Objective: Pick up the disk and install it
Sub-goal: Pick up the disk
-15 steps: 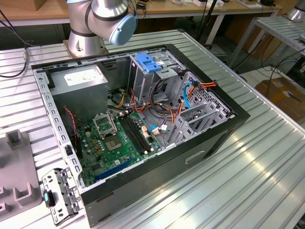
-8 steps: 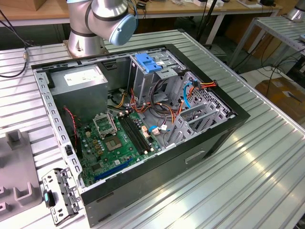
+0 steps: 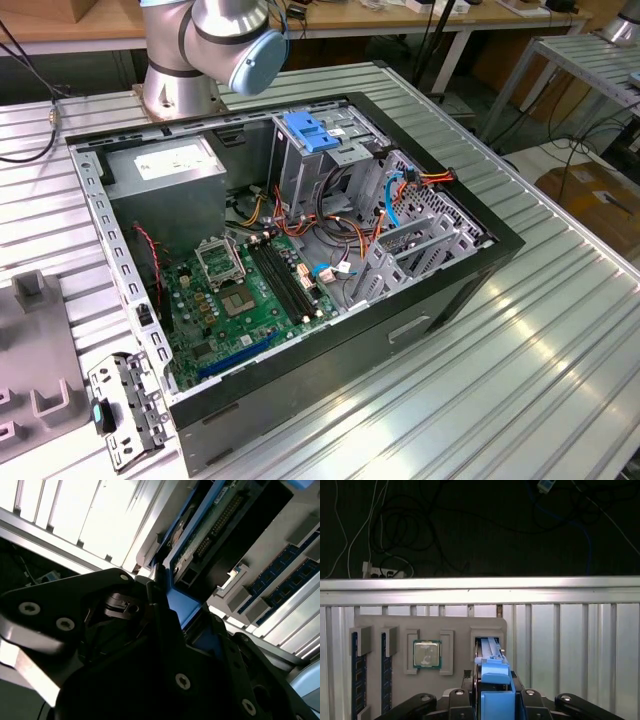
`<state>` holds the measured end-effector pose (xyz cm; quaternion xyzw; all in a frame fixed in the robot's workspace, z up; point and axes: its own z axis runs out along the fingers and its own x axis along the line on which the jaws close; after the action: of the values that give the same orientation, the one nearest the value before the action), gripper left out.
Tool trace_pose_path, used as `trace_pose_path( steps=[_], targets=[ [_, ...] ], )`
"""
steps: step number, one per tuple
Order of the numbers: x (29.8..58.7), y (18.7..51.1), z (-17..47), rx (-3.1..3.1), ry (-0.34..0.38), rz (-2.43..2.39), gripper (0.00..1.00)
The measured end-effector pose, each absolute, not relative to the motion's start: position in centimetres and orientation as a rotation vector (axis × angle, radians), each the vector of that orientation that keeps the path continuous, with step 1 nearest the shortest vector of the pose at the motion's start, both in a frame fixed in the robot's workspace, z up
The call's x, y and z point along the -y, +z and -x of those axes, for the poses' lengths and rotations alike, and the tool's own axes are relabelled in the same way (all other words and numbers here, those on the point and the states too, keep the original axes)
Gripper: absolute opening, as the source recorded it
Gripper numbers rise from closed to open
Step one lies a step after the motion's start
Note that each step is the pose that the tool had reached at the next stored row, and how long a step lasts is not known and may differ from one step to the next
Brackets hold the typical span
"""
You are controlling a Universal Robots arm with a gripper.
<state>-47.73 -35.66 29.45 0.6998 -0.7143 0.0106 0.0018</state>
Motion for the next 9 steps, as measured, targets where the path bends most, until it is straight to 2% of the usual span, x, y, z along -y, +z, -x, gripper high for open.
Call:
trace_pose_path(
  steps=[9],
  targets=[
    [35.66,29.45,47.73,2.250,0.033,-2.187,0.37]
  ],
)
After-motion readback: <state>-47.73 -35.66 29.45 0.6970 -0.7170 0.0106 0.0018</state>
